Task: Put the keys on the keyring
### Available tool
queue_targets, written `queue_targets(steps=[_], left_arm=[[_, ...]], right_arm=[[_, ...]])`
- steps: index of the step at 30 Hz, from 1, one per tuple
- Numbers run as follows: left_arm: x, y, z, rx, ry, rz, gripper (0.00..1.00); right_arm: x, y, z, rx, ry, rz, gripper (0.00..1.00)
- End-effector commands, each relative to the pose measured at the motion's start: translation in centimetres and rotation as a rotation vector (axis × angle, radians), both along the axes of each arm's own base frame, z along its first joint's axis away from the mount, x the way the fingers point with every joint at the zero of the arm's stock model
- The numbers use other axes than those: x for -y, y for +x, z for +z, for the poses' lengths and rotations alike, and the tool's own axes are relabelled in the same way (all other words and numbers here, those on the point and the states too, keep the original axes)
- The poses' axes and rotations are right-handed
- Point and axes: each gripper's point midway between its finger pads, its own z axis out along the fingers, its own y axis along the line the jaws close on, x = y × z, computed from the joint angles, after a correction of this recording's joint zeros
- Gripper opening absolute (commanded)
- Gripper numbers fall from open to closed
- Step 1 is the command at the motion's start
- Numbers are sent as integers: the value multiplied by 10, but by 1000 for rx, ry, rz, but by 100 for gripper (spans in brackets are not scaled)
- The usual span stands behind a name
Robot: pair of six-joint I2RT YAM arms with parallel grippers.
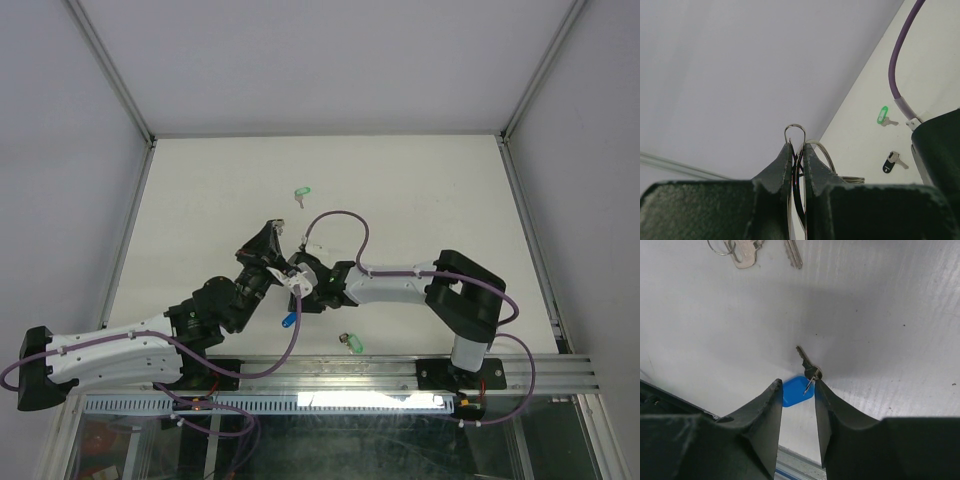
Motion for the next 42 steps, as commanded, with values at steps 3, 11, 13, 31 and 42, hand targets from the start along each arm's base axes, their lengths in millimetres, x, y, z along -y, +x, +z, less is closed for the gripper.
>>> queue_targets(steps=[3, 11, 13, 31, 42], left_arm=[[-6, -1, 22, 32, -75, 0, 0], [-5, -1, 20, 32, -67, -1, 0], [-5, -1, 21, 33, -67, -1, 0], [-6, -1, 21, 28, -61, -4, 0], [14, -15, 47, 30, -181, -149, 0]], right_arm=[[-15, 12, 14, 50, 43, -33, 33], [-10, 10, 8, 40, 26, -30, 23], [-9, 11, 9, 43, 25, -30, 19], [4, 28, 72, 321, 165, 246, 0], [77, 26, 172, 621, 224, 556, 0]])
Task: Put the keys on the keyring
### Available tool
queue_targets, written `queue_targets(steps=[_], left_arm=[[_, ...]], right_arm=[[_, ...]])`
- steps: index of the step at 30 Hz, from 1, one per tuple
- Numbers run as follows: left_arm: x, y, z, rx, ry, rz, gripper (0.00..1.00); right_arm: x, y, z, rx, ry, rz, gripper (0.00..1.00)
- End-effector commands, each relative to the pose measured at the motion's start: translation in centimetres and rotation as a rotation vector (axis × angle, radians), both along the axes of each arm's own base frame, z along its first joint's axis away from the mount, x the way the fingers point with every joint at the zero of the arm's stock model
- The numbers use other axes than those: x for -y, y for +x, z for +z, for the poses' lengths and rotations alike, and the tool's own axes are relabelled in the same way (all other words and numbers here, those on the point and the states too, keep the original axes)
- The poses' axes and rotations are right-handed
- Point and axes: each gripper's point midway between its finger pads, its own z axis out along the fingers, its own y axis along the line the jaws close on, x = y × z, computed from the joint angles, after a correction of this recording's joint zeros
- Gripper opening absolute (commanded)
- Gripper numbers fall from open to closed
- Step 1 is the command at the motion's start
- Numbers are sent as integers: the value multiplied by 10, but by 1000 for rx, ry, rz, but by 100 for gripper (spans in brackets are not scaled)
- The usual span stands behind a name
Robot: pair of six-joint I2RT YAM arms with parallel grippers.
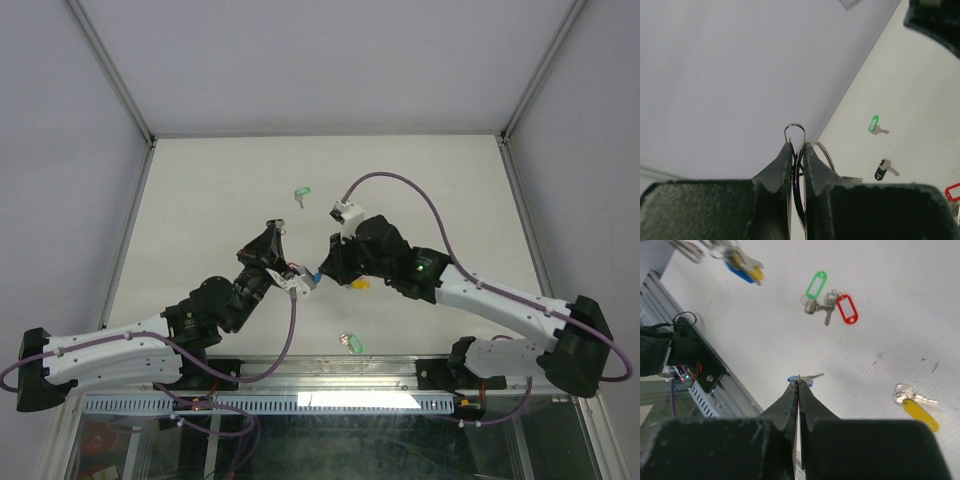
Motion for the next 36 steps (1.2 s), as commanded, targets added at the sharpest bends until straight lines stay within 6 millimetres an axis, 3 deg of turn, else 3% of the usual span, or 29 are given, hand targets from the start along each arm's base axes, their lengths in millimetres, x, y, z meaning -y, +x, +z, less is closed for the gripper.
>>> queue_targets(steps=[1, 8, 11, 15, 26, 29, 36], left_arm=[[17, -15, 48, 43, -169, -142, 0], [52, -30, 45, 146, -64, -219, 0], [69, -43, 37, 196, 13, -284, 0], [81, -60, 46, 219, -19, -369, 0], [111, -91, 28, 248, 222, -484, 0], [116, -98, 25, 250, 260, -506, 0], [124, -106, 24, 254, 315, -527, 0]], right_arm=[[24, -4, 50, 267, 16, 146, 0], [60, -8, 110, 604, 73, 194, 0], [74, -14, 127, 657, 38, 220, 0], [90, -22, 142, 703, -20, 274, 0], [99, -53, 176, 847, -22, 499, 0], [98, -66, 171, 849, -34, 606, 0], [91, -76, 168, 857, -33, 722, 0]])
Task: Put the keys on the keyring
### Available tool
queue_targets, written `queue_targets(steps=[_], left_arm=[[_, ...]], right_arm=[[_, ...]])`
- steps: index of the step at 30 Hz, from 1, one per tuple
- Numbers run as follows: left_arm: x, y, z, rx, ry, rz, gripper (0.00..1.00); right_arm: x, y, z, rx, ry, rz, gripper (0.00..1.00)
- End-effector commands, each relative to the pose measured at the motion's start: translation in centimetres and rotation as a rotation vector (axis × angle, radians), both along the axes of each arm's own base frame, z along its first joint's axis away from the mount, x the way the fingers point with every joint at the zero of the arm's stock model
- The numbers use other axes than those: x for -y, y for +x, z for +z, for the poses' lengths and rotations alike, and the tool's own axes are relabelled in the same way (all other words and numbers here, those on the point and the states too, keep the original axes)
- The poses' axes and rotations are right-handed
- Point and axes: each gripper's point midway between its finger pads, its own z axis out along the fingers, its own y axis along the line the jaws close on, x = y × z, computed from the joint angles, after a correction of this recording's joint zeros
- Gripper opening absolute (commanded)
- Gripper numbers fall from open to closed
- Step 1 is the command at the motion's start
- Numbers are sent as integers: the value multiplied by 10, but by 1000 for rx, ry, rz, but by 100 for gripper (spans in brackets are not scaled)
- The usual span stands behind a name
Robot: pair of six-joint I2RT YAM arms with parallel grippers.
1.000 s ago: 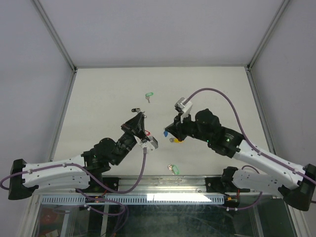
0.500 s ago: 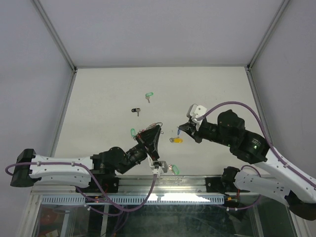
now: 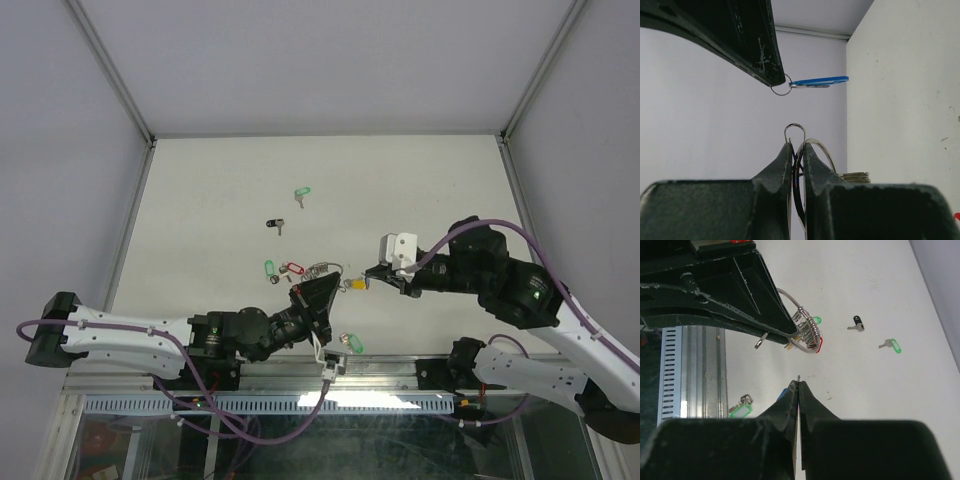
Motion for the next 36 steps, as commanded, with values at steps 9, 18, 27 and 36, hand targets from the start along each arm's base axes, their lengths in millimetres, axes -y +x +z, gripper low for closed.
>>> queue_targets(steps=[9, 18, 27, 36], left_arm=[[9, -14, 22, -3, -11, -45, 0], [11, -17, 19, -15, -4, -50, 0], [12, -18, 18, -57, 0, -50, 0], [10, -20, 22, -83, -18, -63, 0]], right_arm=[[-15, -10, 22, 146, 10, 192, 0], [-26, -16, 23, 258, 63, 292, 0], [-31, -15, 16, 300, 15, 343, 0], [-37, -24, 9, 308, -26, 405, 0]])
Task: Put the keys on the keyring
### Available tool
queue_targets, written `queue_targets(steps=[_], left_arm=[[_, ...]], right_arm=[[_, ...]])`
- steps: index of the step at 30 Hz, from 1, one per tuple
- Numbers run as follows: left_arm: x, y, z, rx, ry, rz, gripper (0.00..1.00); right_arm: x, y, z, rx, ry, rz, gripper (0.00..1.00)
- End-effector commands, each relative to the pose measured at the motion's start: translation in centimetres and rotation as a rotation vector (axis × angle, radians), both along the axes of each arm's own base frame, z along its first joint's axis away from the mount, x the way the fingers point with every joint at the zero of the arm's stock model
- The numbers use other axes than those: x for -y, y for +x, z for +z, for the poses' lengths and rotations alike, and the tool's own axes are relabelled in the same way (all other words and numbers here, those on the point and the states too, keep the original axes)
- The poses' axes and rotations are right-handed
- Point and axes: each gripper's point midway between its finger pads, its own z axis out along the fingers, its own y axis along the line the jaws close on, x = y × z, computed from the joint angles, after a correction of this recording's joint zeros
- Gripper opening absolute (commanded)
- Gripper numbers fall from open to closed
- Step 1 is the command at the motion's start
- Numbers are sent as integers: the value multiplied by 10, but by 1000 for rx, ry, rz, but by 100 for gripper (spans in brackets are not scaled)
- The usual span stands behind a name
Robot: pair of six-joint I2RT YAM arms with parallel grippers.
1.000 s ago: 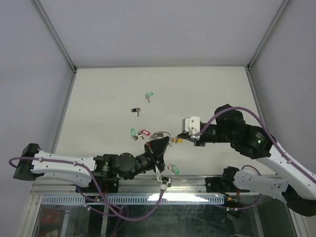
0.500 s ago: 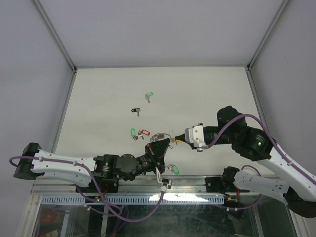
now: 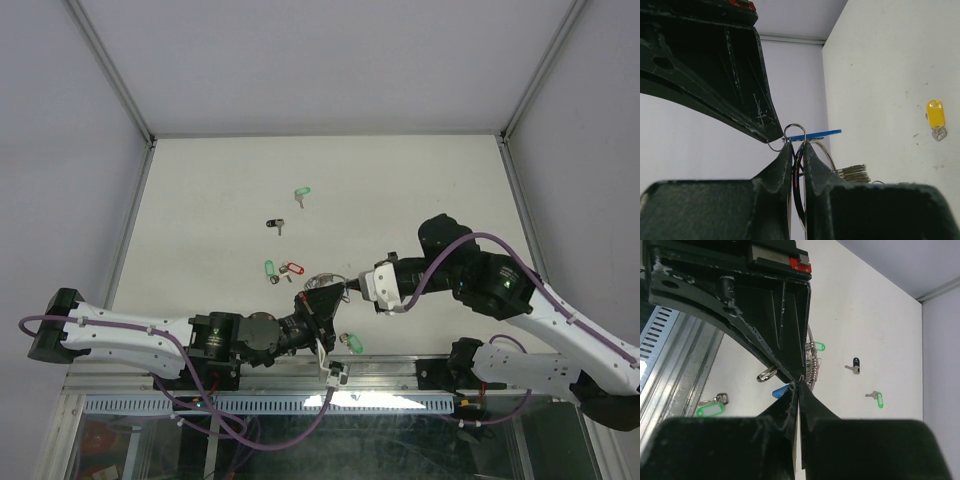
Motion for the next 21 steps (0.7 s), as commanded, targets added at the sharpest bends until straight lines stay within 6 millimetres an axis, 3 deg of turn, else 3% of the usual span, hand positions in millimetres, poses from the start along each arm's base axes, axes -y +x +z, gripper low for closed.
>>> queue_targets(steps=[1, 21], left_arm=[[-1, -4, 38, -39, -124, -15, 0], [0, -27, 59, -236, -211, -141, 0]], right_arm=[[-5, -9, 25, 60, 52, 59, 0], [5, -36, 45, -37, 58, 111, 0]])
